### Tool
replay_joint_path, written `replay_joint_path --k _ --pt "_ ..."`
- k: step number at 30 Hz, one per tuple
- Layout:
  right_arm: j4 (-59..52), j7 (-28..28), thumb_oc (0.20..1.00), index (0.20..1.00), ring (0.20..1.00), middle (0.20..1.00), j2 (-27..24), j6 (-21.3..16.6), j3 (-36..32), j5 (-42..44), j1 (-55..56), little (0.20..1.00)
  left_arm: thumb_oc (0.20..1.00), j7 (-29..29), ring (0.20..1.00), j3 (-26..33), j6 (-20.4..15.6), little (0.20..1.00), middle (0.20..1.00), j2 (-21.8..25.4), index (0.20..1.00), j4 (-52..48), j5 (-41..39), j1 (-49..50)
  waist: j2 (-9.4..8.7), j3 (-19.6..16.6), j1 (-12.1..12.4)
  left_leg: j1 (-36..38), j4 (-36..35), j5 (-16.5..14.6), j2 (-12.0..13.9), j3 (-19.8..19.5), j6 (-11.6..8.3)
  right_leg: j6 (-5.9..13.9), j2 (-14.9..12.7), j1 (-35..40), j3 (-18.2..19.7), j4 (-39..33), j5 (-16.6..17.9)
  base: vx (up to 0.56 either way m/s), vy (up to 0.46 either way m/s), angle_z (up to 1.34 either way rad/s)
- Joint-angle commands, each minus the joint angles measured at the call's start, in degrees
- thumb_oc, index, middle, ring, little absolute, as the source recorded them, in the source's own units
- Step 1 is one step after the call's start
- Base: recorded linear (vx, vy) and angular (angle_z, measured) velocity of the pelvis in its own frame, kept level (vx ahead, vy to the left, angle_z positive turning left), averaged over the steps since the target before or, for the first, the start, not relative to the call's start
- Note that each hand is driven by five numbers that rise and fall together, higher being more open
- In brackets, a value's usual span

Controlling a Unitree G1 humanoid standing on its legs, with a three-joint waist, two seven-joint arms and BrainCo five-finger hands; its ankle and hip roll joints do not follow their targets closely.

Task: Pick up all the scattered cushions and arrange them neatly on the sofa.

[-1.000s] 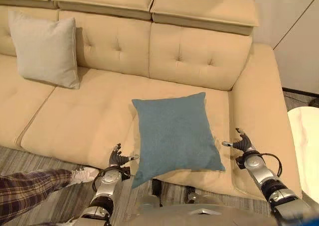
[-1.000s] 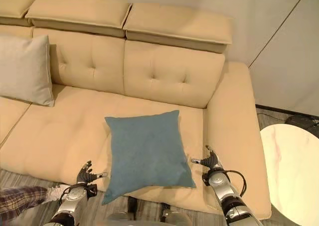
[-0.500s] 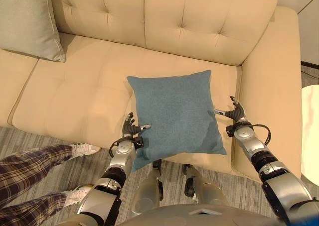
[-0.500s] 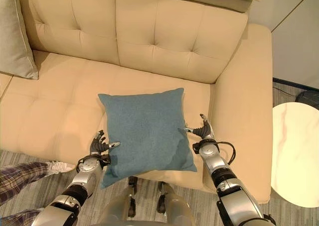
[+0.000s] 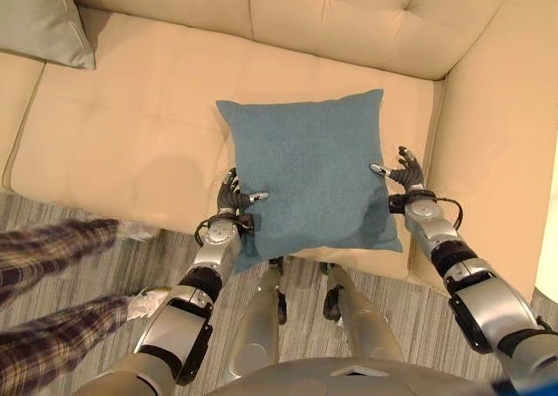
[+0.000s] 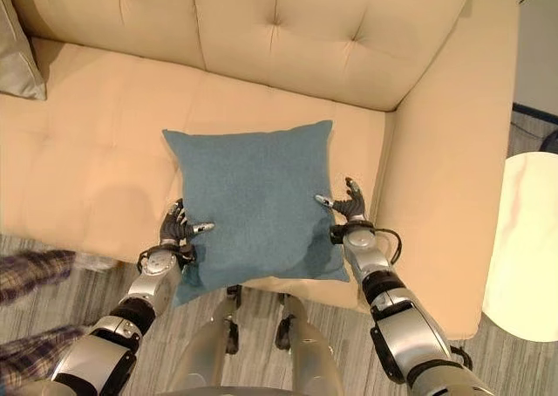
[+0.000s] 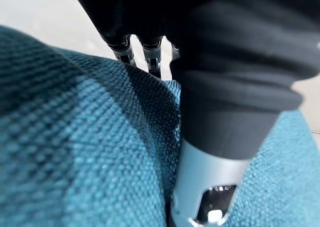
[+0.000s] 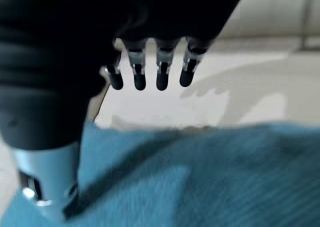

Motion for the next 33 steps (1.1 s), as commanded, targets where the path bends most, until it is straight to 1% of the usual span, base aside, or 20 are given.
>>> replay_joint_path --k 1,4,6,11,12,14,15,16,17,18,23,27,29,31,32,33 --pt "1.2 0.0 1.000 1.000 1.000 1.000 0.5 -2.9 2.0 2.8 -0.9 1.000 1.000 0.1 1.000 -2.7 -3.2 1.000 1.000 -0.8 1.000 -0.3 -2.5 -3.4 -1.74 -3.8 0.1 -2.5 -1.0 2.2 1.2 2.0 -6.04 10.58 -6.5 -4.0 1.7 0.0 2.7 0.00 0.000 0.00" --pt "1.5 0.4 1.000 1.000 1.000 1.000 1.2 -3.0 3.5 3.9 -3.7 1.000 1.000 0.7 1.000 -3.7 -3.6 1.000 1.000 -1.2 1.000 -0.8 -3.3 -6.6 -1.44 -3.4 0.2 -4.2 -1.0 2.7 1.2 1.6 -6.13 10.68 -6.6 -5.8 1.9 0.0 2.9 0.00 0.000 0.00" --pt "1.2 0.5 1.000 1.000 1.000 1.000 2.7 -3.6 4.4 5.0 -5.2 1.000 1.000 1.5 1.000 -4.6 -3.9 1.000 1.000 -2.0 1.000 -0.7 -3.3 -8.9 -1.22 -3.1 0.1 -4.9 -1.0 2.8 1.2 1.4 -6.17 10.76 -6.7 -6.5 2.1 0.0 2.8 0.00 0.000 0.00" --pt "-2.2 0.4 1.000 1.000 1.000 1.000 8.9 -5.7 6.1 7.1 -6.5 1.000 1.000 3.7 1.000 -6.0 -4.5 1.000 1.000 -4.4 1.000 -0.6 -2.8 -11.2 -0.86 -3.0 -0.2 -5.0 -1.0 2.7 1.1 1.0 -6.06 10.84 -6.7 -6.6 2.6 0.0 2.8 0.00 0.000 0.00" --pt "-4.3 0.4 1.000 1.000 1.000 1.000 11.6 -6.9 7.2 7.9 -6.4 1.000 1.000 5.0 1.000 -6.2 -5.3 1.000 1.000 -5.9 1.000 -0.6 -3.6 -11.1 -0.75 -3.1 -0.4 -4.5 -1.0 2.5 0.9 1.0 -6.07 10.78 -6.6 -6.2 2.7 0.0 2.8 0.00 0.000 0.00" --pt "-6.1 0.2 1.000 1.000 1.000 1.000 13.3 -7.7 7.4 9.4 -6.1 1.000 1.000 5.6 1.000 -5.4 -6.0 1.000 1.000 -6.9 1.000 -0.2 -6.0 -10.9 -0.72 -3.2 -0.4 -3.8 -1.0 2.3 0.8 1.0 -6.06 10.72 -6.6 -5.7 2.8 0.0 2.7 0.01 0.012 -0.03" --pt "-6.8 0.4 1.000 1.000 1.000 1.000 13.9 -8.1 7.6 10.0 -5.9 1.000 0.878 5.9 0.878 -5.2 -6.1 0.878 0.878 -7.2 0.878 -0.1 -6.5 -10.8 -0.71 -3.3 -0.5 -3.6 -1.0 2.2 0.8 1.0 -6.06 10.72 -6.6 -5.4 2.7 0.0 2.7 0.00 0.000 0.00" --pt "-8.0 0.2 1.000 1.000 1.000 1.000 14.4 -8.6 7.5 10.8 -5.5 1.000 0.341 6.5 0.341 -4.7 -6.5 0.341 0.341 -7.6 0.341 -0.2 -7.2 -10.6 -0.69 -3.3 -0.6 -3.2 -1.0 2.1 0.7 1.0 -6.08 10.75 -6.6 -5.1 2.7 0.0 2.6 0.00 0.000 0.00" --pt "-10.3 0.4 0.517 0.517 0.517 0.517 15.4 -9.6 7.0 12.4 -4.3 0.517 0.200 6.7 0.200 -4.0 -7.1 0.200 0.200 -8.2 0.200 -0.8 -8.8 -9.8 -0.65 -3.4 -0.8 -2.5 -1.0 1.9 0.7 1.1 -6.08 10.79 -6.6 -4.3 2.7 0.0 2.6 0.00 0.000 0.00" --pt "-11.3 0.6 0.200 0.200 0.200 0.200 15.7 -10.0 7.0 12.9 -3.6 0.200 0.200 6.8 0.200 -3.9 -7.3 0.200 0.200 -8.4 0.200 -1.2 -9.1 -9.5 -0.66 -3.3 -0.9 -2.2 -1.0 1.8 0.7 1.1 -6.09 10.79 -6.6 -4.0 2.7 0.0 2.6 0.00 0.000 0.00" --pt "-17.0 -0.4 0.200 0.200 0.200 0.200 15.6 -12.4 3.8 14.2 0.4 0.200 0.200 6.9 0.200 -2.1 -9.0 0.200 0.200 -8.6 0.200 -6.2 -10.8 -7.0 -0.64 -3.5 -1.3 -0.3 -1.0 1.0 0.7 1.1 -6.05 10.89 -6.7 -2.0 2.6 0.0 2.3 0.00 0.000 0.00" --pt "-19.3 -1.1 0.200 0.200 0.200 0.200 14.8 -12.5 2.1 13.1 2.0 0.200 0.200 6.9 0.200 -1.2 -9.5 0.200 0.200 -8.5 0.200 -9.1 -11.3 -5.8 -0.66 -3.5 -1.6 0.5 -1.0 0.7 0.7 1.4 -6.00 10.88 -6.7 -1.0 2.5 0.0 2.2 0.00 0.000 0.00" --pt "-21.4 -1.8 0.200 0.200 0.200 0.200 13.6 -12.7 0.3 11.8 3.9 0.200 0.200 6.6 0.200 -1.2 -9.7 0.200 0.200 -7.7 0.200 -13.4 -10.1 -4.1 -0.61 -3.7 -1.7 1.6 -1.0 0.4 0.9 1.6 -5.90 10.84 -6.8 0.1 2.4 0.0 2.0 0.00 0.000 0.00" --pt "-22.2 -2.4 0.200 0.200 0.200 0.200 13.3 -12.7 -0.3 10.9 4.7 0.200 0.200 6.5 0.200 -1.3 -9.6 0.200 0.200 -7.5 0.200 -14.6 -9.4 -3.5 -0.61 -3.7 -1.7 1.9 -1.0 0.3 0.9 1.6 -5.82 10.87 -6.8 0.4 2.5 0.0 2.0 0.00 0.000 0.00" --pt "-23.1 -3.1 0.200 0.200 0.200 0.200 13.1 -12.4 -0.7 9.7 5.5 0.200 0.200 6.4 0.200 -1.4 -9.5 0.200 0.200 -7.3 0.200 -15.7 -8.9 -2.9 -0.55 -3.8 -1.8 2.1 -1.0 0.2 0.9 1.7 -5.77 10.87 -6.9 0.6 2.4 0.0 2.0 0.00 0.000 0.00" --pt "-25.6 -4.4 0.200 0.200 0.200 0.200 12.7 -12.6 -2.5 7.3 7.0 0.200 0.200 6.3 0.200 -1.9 -9.1 0.200 0.200 -6.7 0.200 -18.4 -6.6 -2.0 -0.39 -3.8 -2.0 2.3 -1.0 0.1 0.8 1.8 -5.63 10.83 -6.9 0.8 2.3 0.0 2.0 0.00 0.000 0.00"
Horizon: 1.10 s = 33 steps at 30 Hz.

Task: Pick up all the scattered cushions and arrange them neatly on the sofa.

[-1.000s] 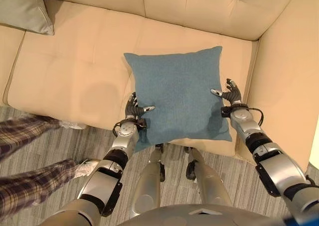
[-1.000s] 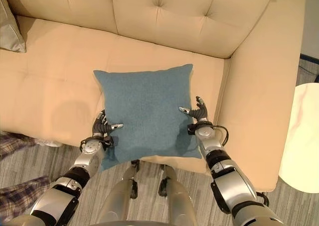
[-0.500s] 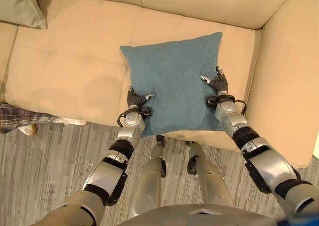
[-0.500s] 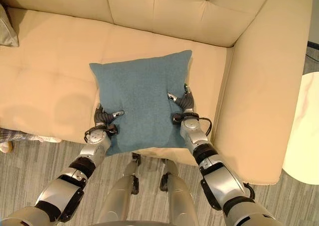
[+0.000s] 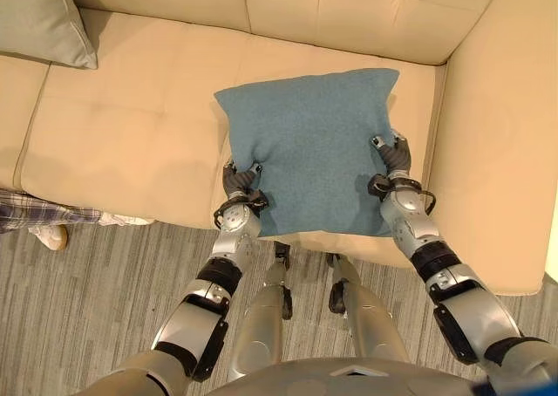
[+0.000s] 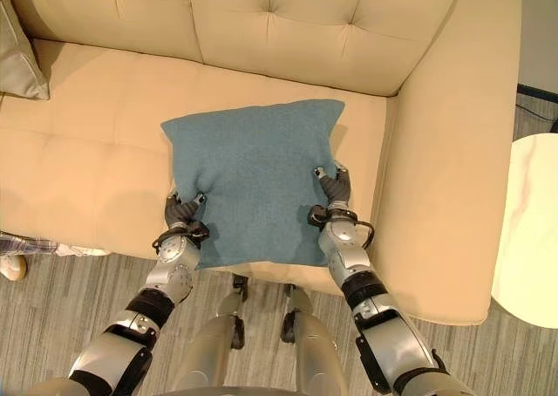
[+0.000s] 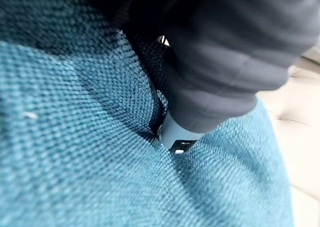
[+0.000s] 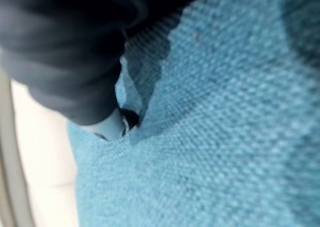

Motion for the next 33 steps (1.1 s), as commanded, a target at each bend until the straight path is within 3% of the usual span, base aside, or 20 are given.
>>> replay_joint_path --k 1,7,15,22,23,25,28,33 --pt "-6.5 -1.2 0.200 0.200 0.200 0.200 5.7 -5.3 -0.9 -6.4 0.3 0.200 0.200 -2.3 0.200 -3.5 -4.2 0.200 0.200 -0.3 0.200 -5.4 5.8 -3.8 -1.92 -4.5 -1.5 0.7 0.2 -2.2 1.3 1.6 -5.42 11.07 -6.5 0.0 1.7 0.1 0.3 0.00 0.000 0.00" --pt "-10.2 -4.6 0.200 0.200 0.200 0.200 3.5 -6.3 -3.9 -11.8 -0.5 0.200 0.200 -0.7 0.200 -6.2 -4.0 0.200 0.200 2.0 0.200 -10.3 14.3 -6.7 -1.39 -4.7 -2.4 0.6 0.2 -2.6 1.3 2.1 -5.11 11.20 -6.6 -0.4 1.8 0.1 0.3 0.00 0.003 -0.01" --pt "-2.9 -11.8 0.200 0.200 0.200 0.200 -5.1 -3.0 -0.4 -20.8 -22.3 0.200 0.200 4.4 0.200 -8.7 -5.1 0.200 0.200 8.0 0.200 -2.3 16.4 -28.8 -0.65 -5.0 -2.9 -4.4 0.2 -1.1 1.7 2.8 -5.28 11.45 -6.6 -6.1 2.6 0.1 1.2 0.01 0.012 -0.08" --pt "3.1 -15.5 0.200 0.200 0.200 0.200 -9.1 -2.4 2.5 -23.6 -35.3 0.200 0.200 8.0 0.200 -9.7 -5.6 0.200 0.200 10.2 0.200 3.5 18.7 -41.1 -0.54 -5.8 -2.7 -8.8 0.2 -0.1 1.9 2.5 -5.54 11.62 -6.5 -10.7 3.4 0.1 1.7 0.02 0.007 -0.03" --pt "4.2 -18.0 0.200 0.200 0.200 0.200 -10.0 -2.5 3.0 -26.1 -38.2 0.200 0.200 10.5 0.200 -10.0 -5.8 0.200 0.200 10.9 0.200 5.2 21.0 -43.8 -0.49 -6.2 -2.7 -10.0 0.2 0.0 1.8 2.3 -5.58 11.71 -6.4 -11.8 3.6 0.1 1.8 0.03 0.024 0.01" --pt "7.0 -23.0 0.200 0.200 0.200 0.200 -12.3 -0.6 6.4 -33.2 -43.7 0.200 0.200 15.4 0.200 -12.0 -5.2 0.200 0.200 12.2 0.200 8.8 26.1 -49.3 -0.46 -7.0 -2.7 -12.3 0.2 0.3 1.9 2.0 -5.61 11.82 -6.3 -14.1 3.9 0.1 1.9 0.04 0.022 0.04" --pt "10.1 -24.5 0.200 0.200 0.200 0.200 -13.5 0.7 9.5 -35.3 -48.4 0.200 0.200 17.1 0.200 -13.8 -4.9 0.200 0.200 12.8 0.200 12.1 27.2 -54.1 -0.58 -7.7 -2.7 -14.5 0.2 0.7 1.9 1.7 -5.75 12.04 -6.1 -16.3 4.2 0.1 2.1 0.01 0.002 0.01" --pt "18.7 -23.8 0.200 0.200 0.200 0.200 -16.5 3.1 17.0 -33.4 -58.2 0.200 0.200 13.9 0.200 -18.1 -4.3 0.200 0.200 13.3 0.200 21.8 22.9 -64.1 -0.70 -9.1 -2.6 -21.0 0.2 2.3 2.3 0.9 -6.32 12.54 -5.9 -22.3 4.6 0.1 2.8 0.02 -0.003 0.03"
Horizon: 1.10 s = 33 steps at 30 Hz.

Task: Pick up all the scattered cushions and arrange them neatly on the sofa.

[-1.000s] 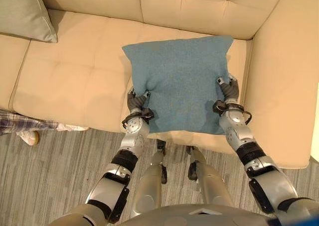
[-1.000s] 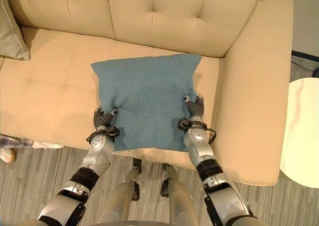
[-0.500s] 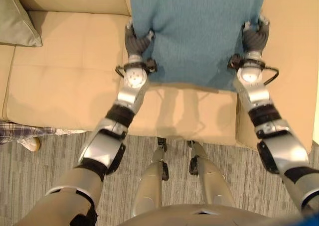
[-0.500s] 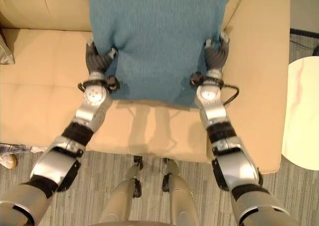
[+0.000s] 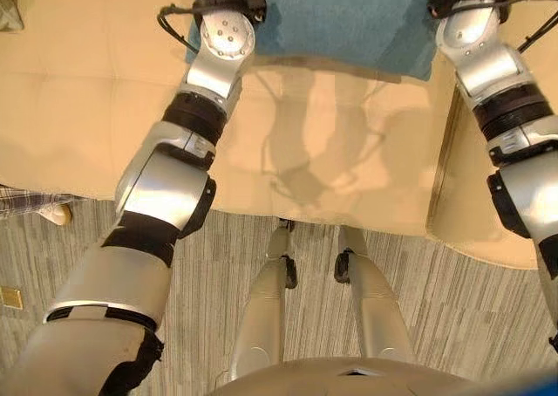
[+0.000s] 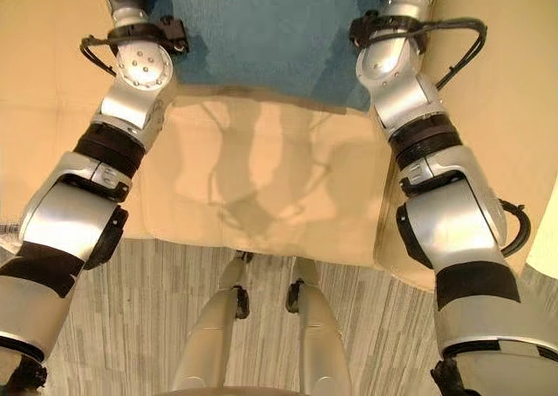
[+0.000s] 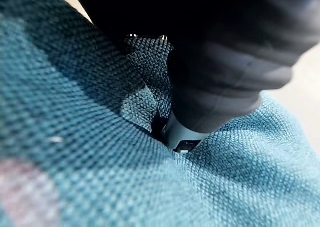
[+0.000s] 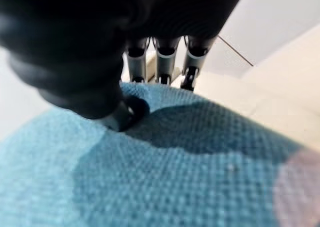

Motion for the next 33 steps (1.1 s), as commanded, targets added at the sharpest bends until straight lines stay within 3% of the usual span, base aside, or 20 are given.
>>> replay_joint_path --k 1,4,5,6,7,8,9,10,11,13,15,18,20,23,25,26,29,30,33 --pt "3.8 1.5 0.200 0.200 0.200 0.200 2.3 -2.2 6.3 1.7 -7.6 0.200 0.200 -4.6 0.200 -8.6 -4.3 0.200 0.200 -0.8 0.200 4.1 -1.5 -9.2 -2.79 -9.1 -1.1 -3.4 -2.4 2.4 2.7 -0.7 -6.97 15.00 -5.4 -4.1 2.0 -1.2 0.7 0.00 -0.018 0.24" --pt "9.3 3.4 0.200 0.200 0.200 0.200 0.6 -1.6 8.4 6.8 -10.6 0.200 0.200 -8.5 0.200 -9.9 -3.0 0.200 0.200 -0.5 0.200 9.1 -5.8 -12.6 -2.91 -9.3 -0.9 -5.6 -2.4 2.8 2.6 -0.8 -7.18 15.00 -5.2 -6.1 2.0 -1.2 1.0 0.02 -0.016 0.04" --pt "9.1 3.6 0.200 0.200 0.200 0.200 -0.2 -1.3 8.4 8.0 -10.7 0.200 0.200 -9.2 0.200 -9.9 -2.7 0.200 0.200 -0.1 0.200 9.2 -6.7 -12.9 -2.95 -9.6 -0.7 -5.4 -2.4 1.2 2.7 -1.4 -7.60 15.00 -4.7 -5.9 2.6 -1.2 -0.6 0.00 -0.008 -0.30" --pt "9.1 3.7 0.200 0.200 0.200 0.200 -0.8 -1.2 8.7 8.3 -10.8 0.200 0.200 -9.6 0.200 -9.8 -2.6 0.200 0.200 0.0 0.200 9.1 -7.6 -13.1 -3.03 -9.1 -0.8 -6.3 -2.4 2.9 2.5 -1.0 -7.29 15.00 -5.0 -6.7 2.3 -1.2 1.1 0.06 -0.019 0.05" --pt "9.9 4.3 0.200 0.200 0.200 0.200 -1.2 -0.8 9.6 9.0 -11.2 0.200 0.200 -10.8 0.200 -9.6 -2.7 0.200 0.200 -0.2 0.200 9.7 -9.5 -13.2 -3.09 -9.5 -0.7 -6.2 -2.4 1.5 2.9 -1.5 -7.96 15.00 -4.6 -6.6 2.6 -1.2 -0.5 -0.06 -0.008 0.09" --pt "10.7 5.0 0.200 0.200 0.200 0.200 -1.7 -0.5 10.1 9.5 -11.6 0.200 0.200 -12.2 0.200 -9.5 -2.6 0.200 0.200 -0.7 0.200 10.6 -11.5 -13.1 -3.13 -9.0 -0.9 -7.2 -2.4 3.2 2.6 -1.1 -7.62 15.00 -4.9 -7.6 2.1 -1.2 1.2 0.00 -0.019 0.05" --pt "11.1 5.7 0.200 0.200 0.200 0.200 -1.9 -0.1 10.3 10.3 -11.4 0.200 0.915 -13.0 0.915 -8.4 -2.8 0.915 0.915 -1.5 0.915 10.4 -13.7 -12.1 -3.19 -9.0 -0.8 -7.6 -2.4 3.4 2.6 -1.3 -7.69 15.00 -5.0 -7.9 2.1 -1.2 1.3 -0.06 -0.009 0.01" --pt "11.6 6.3 0.200 0.200 0.200 0.200 -2.1 0.0 10.7 10.7 -11.2 0.200 1.000 -13.8 1.000 -8.4 -2.5 1.000 1.000 -2.1 1.000 10.7 -14.2 -11.7 -3.17 -9.1 -0.8 -7.6 -2.4 3.5 2.6 -1.4 -7.74 15.00 -4.9 -8.0 2.1 -1.2 1.3 -0.01 -0.017 -0.05" --pt "12.8 7.8 1.000 1.000 1.000 1.000 -1.8 0.1 11.3 12.4 -10.5 1.000 1.000 -14.7 1.000 -8.1 -2.2 1.000 1.000 -3.6 1.000 11.0 -14.6 -9.4 -3.35 -8.9 -0.7 -7.1 -2.4 3.5 2.7 -1.7 -7.87 15.00 -4.9 -7.7 2.0 -1.2 1.2 -0.02 -0.030 -0.06" --pt "12.9 8.7 1.000 1.000 1.000 1.000 -2.3 0.1 11.4 12.5 -9.4 1.000 1.000 -15.1 1.000 -7.7 -1.6 1.000 1.000 -3.2 1.000 10.8 -14.0 -7.6 -3.45 -8.6 -0.6 -6.6 -2.4 3.5 2.7 -1.8 -8.07 15.00 -5.1 -7.1 1.8 -1.2 1.4 -0.02 -0.031 -0.03" --pt "13.2 9.6 1.000 1.000 1.000 1.000 -4.6 0.5 10.9 12.9 -7.6 1.000 1.000 -15.1 1.000 -6.0 -1.2 1.000 1.000 0.1 1.000 11.2 -14.1 -6.0 -3.49 -8.3 -0.4 -5.8 -2.4 3.5 2.7 -1.7 -8.35 15.00 -5.1 -6.5 1.6 -1.2 1.4 0.00 0.000 0.00" --pt "10.2 10.5 1.000 1.000 1.000 1.000 -9.6 0.5 6.8 13.2 -0.4 1.000 1.000 -16.1 1.000 -1.2 -2.3 1.000 1.000 10.1 1.000 8.9 -16.0 -0.1 -3.52 -7.6 0.0 -2.0 -2.4 2.9 3.0 -1.4 -8.91 15.00 -5.2 -3.2 1.0 -1.2 1.2 -0.04 -0.007 -0.03" --pt "1.5 10.5 1.000 1.000 1.000 1.000 -12.5 -0.3 1.1 12.4 8.8 1.000 1.000 -15.7 1.000 1.9 -3.8 1.000 1.000 16.0 1.000 -0.1 -13.5 9.2 -3.58 -7.4 0.0 2.4 -2.4 1.9 3.0 -1.0 -9.01 15.00 -5.3 1.2 0.2 -1.2 0.7 0.00 -0.010 -0.02" --pt "-8.9 11.1 1.000 1.000 1.000 1.000 -11.6 -1.6 -9.7 10.3 24.4 1.000 1.000 -15.9 1.000 8.7 -5.6 1.000 1.000 18.0 1.000 -14.3 -10.0 25.5 -3.61 -7.1 -0.3 8.7 -2.4 -0.1 2.6 -0.4 -8.58 15.00 -5.4 7.8 -0.7 -1.2 -0.3 0.01 -0.013 0.04" --pt "-14.9 12.9 1.000 1.000 1.000 1.000 -8.5 -2.6 -17.5 8.0 36.4 1.000 1.000 -17.1 1.000 15.3 -6.2 1.000 1.000 15.1 1.000 -22.6 -8.5 38.7 -3.81 -7.3 -0.5 13.6 -2.4 -1.4 1.8 0.3 -8.03 14.94 -5.4 12.9 -1.3 -1.2 -1.2 0.04 -0.015 0.07" --pt "-15.2 12.9 1.000 1.000 1.000 1.000 -8.4 -2.4 -17.6 7.9 36.9 1.000 1.000 -17.0 1.000 15.4 -6.1 1.000 1.000 15.1 1.000 -23.0 -8.4 39.3 -3.84 -7.2 -0.5 14.0 -2.4 -1.5 1.8 0.3 -8.03 14.95 -5.4 13.2 -1.3 -1.2 -1.2 0.03 -0.020 0.07" --pt "-23.2 18.7 1.000 1.000 1.000 1.000 1.1 -3.7 -26.5 3.4 60.2 1.000 1.000 -22.6 1.000 22.6 -4.0 1.000 1.000 5.3 1.000 -33.8 -5.1 65.3 -4.09 -7.6 -0.4 23.7 -2.4 -3.3 1.8 1.9 -6.79 14.55 -5.2 24.2 -2.1 -1.2 -3.4 0.03 -0.019 0.11" --pt "-23.3 18.7 1.000 1.000 1.000 1.000 1.1 -3.7 -26.5 3.4 60.4 1.000 1.000 -22.6 1.000 22.6 -4.0 1.000 1.000 5.3 1.000 -33.9 -5.1 65.5 -4.18 -7.6 -0.4 23.7 -2.4 -3.1 1.7 1.9 -6.72 14.56 -5.3 24.2 -2.1 -1.2 -3.2 0.06 -0.023 0.18" --pt "-22.2 24.0 1.000 1.000 1.000 1.000 3.9 -3.5 -27.7 1.1 70.4 1.000 1.000 -27.6 1.000 22.8 -0.1 1.000 1.000 2.9 1.000 -32.0 0.4 78.1 -3.86 -8.0 -0.2 30.6 -2.4 -4.4 2.3 3.0 -5.29 14.00 -5.6 31.6 -2.8 -1.2 -5.0 0.03 -0.002 0.02"
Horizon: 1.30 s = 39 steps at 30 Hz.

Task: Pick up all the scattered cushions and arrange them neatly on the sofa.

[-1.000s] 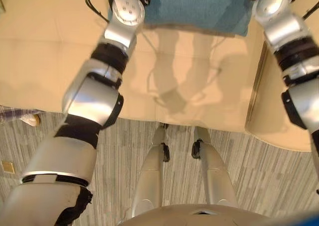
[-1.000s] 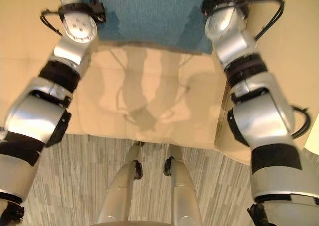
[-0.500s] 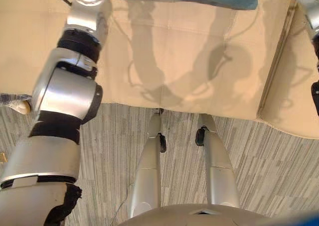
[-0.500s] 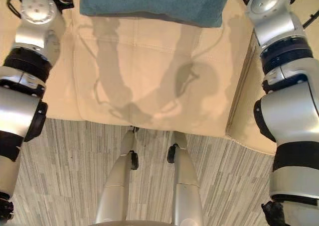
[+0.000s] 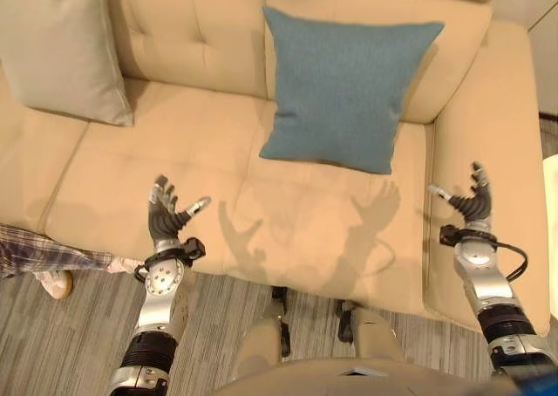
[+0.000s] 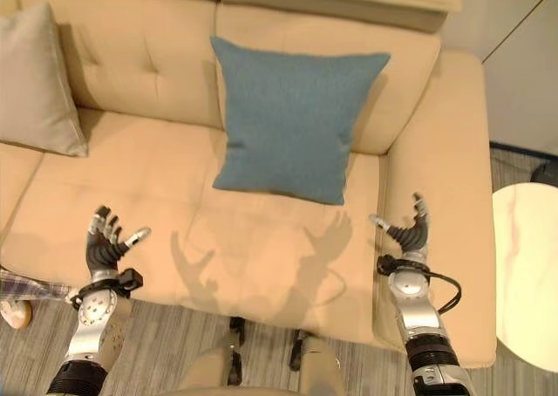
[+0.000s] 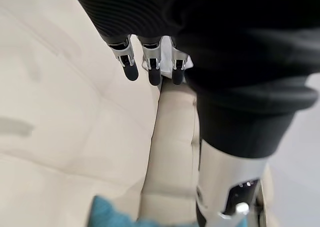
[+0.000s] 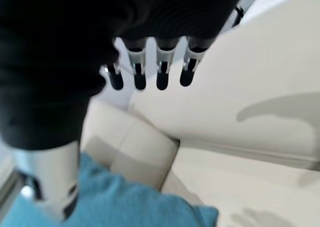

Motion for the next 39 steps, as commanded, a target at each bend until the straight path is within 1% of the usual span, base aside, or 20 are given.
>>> replay_joint_path --k 1,3,6,7,10,17,18,20,21,22,23,24,25,26,30,34,35,36,38,39 --pt "2.7 3.8 1.000 1.000 1.000 1.000 -3.4 -2.7 0.4 -1.9 -3.7 1.000 1.000 -4.2 1.000 -1.7 0.9 1.000 1.000 3.5 1.000 5.2 7.5 -7.3 -2.02 1.0 -0.3 4.0 0.2 -3.9 1.3 3.3 -2.30 6.96 -1.5 6.8 -1.8 -10.9 7.4 0.00 0.000 0.00" --pt "6.5 6.4 1.000 1.000 1.000 1.000 -1.6 -2.7 1.0 -2.0 0.4 1.000 1.000 -5.8 1.000 -2.9 2.8 1.000 1.000 2.0 1.000 11.4 11.1 -3.6 -1.84 0.4 -0.4 7.6 0.2 -4.5 1.5 3.9 -1.86 6.63 -1.5 10.3 -2.0 -10.9 6.5 0.00 0.001 -0.09" --pt "17.1 8.4 1.000 1.000 1.000 1.000 1.0 -1.8 4.5 -2.8 3.0 1.000 1.000 -6.1 1.000 -3.5 5.3 1.000 1.000 -2.4 1.000 31.4 15.8 -2.0 -1.96 -0.3 -0.3 13.1 0.2 -5.7 1.7 5.4 -1.60 5.88 -0.7 15.6 -2.2 -10.9 5.2 -0.05 -0.020 -0.36" --pt "22.3 9.0 1.000 1.000 1.000 1.000 2.0 -1.3 5.8 -3.5 3.6 1.000 1.000 -6.3 1.000 -2.2 6.6 1.000 1.000 -3.8 1.000 38.2 16.6 -1.7 -2.04 -0.7 -0.1 14.7 0.2 -6.0 1.7 5.8 -1.59 5.71 -0.4 17.2 -2.1 -10.9 4.8 -0.02 -0.029 -0.37" --pt "32.0 10.2 1.000 1.000 1.000 1.000 3.8 0.1 7.5 -5.5 4.6 1.000 1.000 -7.6 1.000 -1.1 8.2 1.000 1.000 -5.3 1.000 47.6 19.8 -0.6 -2.31 -1.4 0.2 17.4 0.2 -6.8 1.9 6.0 -1.54 5.36 0.2 20.3 -1.9 -10.9 3.8 0.02 -0.027 -0.17" --pt "38.7 11.0 1.000 1.000 1.000 1.000 6.5 1.2 8.2 -6.2 6.3 1.000 1.000 -7.8 1.000 -0.8 9.2 1.000 1.000 -5.9 1.000 50.9 22.1 0.2 -2.85 -0.9 0.6 19.7 0.2 -7.4 2.6 5.9 -1.67 5.02 0.9 23.0 -2.0 -10.9 2.8 -0.01 -0.054 0.04" --pt "40.1 11.0 1.000 1.000 1.000 1.000 6.1 1.6 8.2 -5.7 5.8 1.000 1.000 -7.5 1.000 -1.3 9.2 1.000 1.000 -5.4 1.000 50.4 21.8 -1.4 -2.87 -0.4 0.3 18.9 0.2 -7.0 2.9 5.2 -1.60 4.99 1.8 22.2 -0.9 -10.9 2.3 -0.14 -0.121 0.06" --pt "41.6 11.2 1.000 1.000 1.000 1.000 5.6 2.1 8.4 -6.1 5.7 1.000 1.000 -7.5 1.000 -1.9 9.4 1.000 1.000 -5.2 1.000 50.1 22.1 -2.4 -3.12 -0.2 0.4 16.9 3.2 -7.4 2.9 4.1 -1.30 4.85 1.8 21.5 -0.4 -10.9 2.4 -0.19 -0.108 0.26" --pt "42.7 11.1 1.000 1.000 1.000 1.000 5.3 2.4 8.7 -6.5 5.3 1.000 1.000 -7.5 1.000 -2.6 9.4 1.000 1.000 -5.2 1.000 50.1 22.1 -3.4 -3.64 1.1 0.7 13.0 9.9 -9.4 2.4 1.8 -1.14 4.58 1.2 21.1 -0.5 -10.9 3.1 -0.32 -0.051 0.51" --pt "43.6 11.0 1.000 1.000 1.000 1.000 4.8 2.8 8.7 -6.9 4.7 1.000 1.000 -7.8 1.000 -3.0 9.6 1.000 1.000 -6.0 1.000 50.5 21.8 -4.7 -4.07 1.6 0.5 11.4 15.2 -13.5 0.6 -1.0 -0.65 4.41 0.1 19.9 -0.8 -10.9 4.2 -0.40 0.024 0.62" --pt "43.9 10.8 1.000 1.000 1.000 1.000 4.4 3.3 8.2 -7.1 4.2 1.000 1.000 -8.0 1.000 -3.1 9.9 1.000 1.000 -6.8 1.000 50.9 21.5 -5.3 -4.23 1.3 -0.2 11.9 18.5 -16.7 -0.5 -2.3 -0.01 4.38 -0.6 18.4 -0.6 -10.9 5.1 -0.32 0.126 0.41" --pt "44.2 10.9 1.000 1.000 1.000 1.000 4.2 3.5 8.2 -7.2 4.1 1.000 1.000 -8.1 1.000 -2.9 9.9 1.000 1.000 -7.0 1.000 50.8 21.3 -5.4 -3.89 1.1 -0.8 13.4 18.6 -18.0 -0.8 -2.8 -0.06 4.30 -0.6 17.9 -0.5 -10.9 5.6 -0.19 0.231 0.43" --pt "44.6 11.3 1.000 1.000 1.000 1.000 4.2 3.7 7.9 -7.3 4.7 1.000 1.000 -8.4 1.000 -3.2 10.1 1.000 1.000 -7.3 1.000 50.6 21.4 -5.3 -2.73 0.2 -1.6 16.2 14.4 -17.4 -0.2 -2.0 -0.03 4.48 -0.2 17.0 -0.7 -10.9 6.6 -0.12 0.271 0.27" --pt "45.1 11.2 1.000 1.000 1.000 1.000 4.2 4.1 7.9 -8.0 4.7 1.000 1.000 -8.5 1.000 -3.5 10.3 1.000 1.000 -7.3 1.000 50.5 21.5 -5.5 -2.47 -0.3 -1.9 17.2 11.3 -16.5 -0.8 -2.3 0.22 4.87 -0.8 15.6 -0.6 -10.6 7.9 -0.12 0.249 0.34" --pt "45.2 11.3 1.000 1.000 1.000 1.000 4.6 4.8 8.8 -9.6 4.1 1.000 1.000 -7.8 1.000 -3.9 10.4 1.000 1.000 -7.6 1.000 50.4 20.7 -7.3 -2.96 0.6 -1.6 17.6 6.9 -15.0 -4.3 -5.7 1.81 5.52 -2.2 11.9 0.1 -9.2 9.9 -0.18 0.142 -0.05" --pt "45.7 11.2 1.000 1.000 1.000 1.000 4.6 5.4 9.5 -11.1 3.7 1.000 1.000 -7.8 1.000 -3.8 10.6 1.000 1.000 -7.5 1.000 51.0 20.5 -7.4 -3.10 1.0 -1.1 17.8 5.7 -14.2 -5.3 -5.5 2.55 5.73 -3.0 10.2 -0.2 -6.9 9.9 -0.16 0.113 -0.56" --pt "45.7 11.4 1.000 1.000 1.000 1.000 4.7 5.9 10.0 -11.9 3.1 1.000 1.000 -7.8 1.000 -3.5 10.8 1.000 1.000 -7.1 1.000 51.5 20.2 -7.6 -2.95 1.5 -1.1 17.8 5.4 -13.5 -5.4 -4.9 3.25 5.60 -3.3 8.4 0.2 -3.8 9.4 -0.20 0.087 -0.47" --pt "46.0 11.5 1.000 1.000 1.000 1.000 4.6 6.0 10.7 -12.2 3.0 1.000 1.000 -7.9 1.000 -3.6 11.0 1.000 1.000 -6.7 1.000 51.7 20.1 -8.0 -2.69 1.8 -1.2 17.4 5.2 -12.7 -5.2 -4.7 3.72 5.01 -3.0 8.5 1.2 -1.3 7.7 -0.24 0.093 -0.40" --pt "46.6 11.5 1.000 1.000 1.000 1.000 4.6 5.8 11.2 -12.7 3.3 1.000 1.000 -8.0 1.000 -3.8 11.2 1.000 1.000 -6.4 1.000 51.8 20.6 -7.9 -2.52 1.0 -0.7 17.3 4.6 -12.3 -5.1 -4.5 4.18 4.34 -2.4 11.3 3.6 1.3 4.0 -0.09 -0.033 -0.04" --pt "46.9 11.9 1.000 1.000 1.000 1.000 4.8 5.9 10.6 -12.3 3.8 1.000 1.000 -8.1 1.000 -4.0 11.3 1.000 1.000 -6.5 1.000 52.4 20.8 -7.9 -3.28 -0.8 0.0 16.8 4.4 -12.1 -5.5 -4.1 4.00 4.77 -2.7 14.4 5.7 -1.2 4.4 0.06 -0.122 0.04"
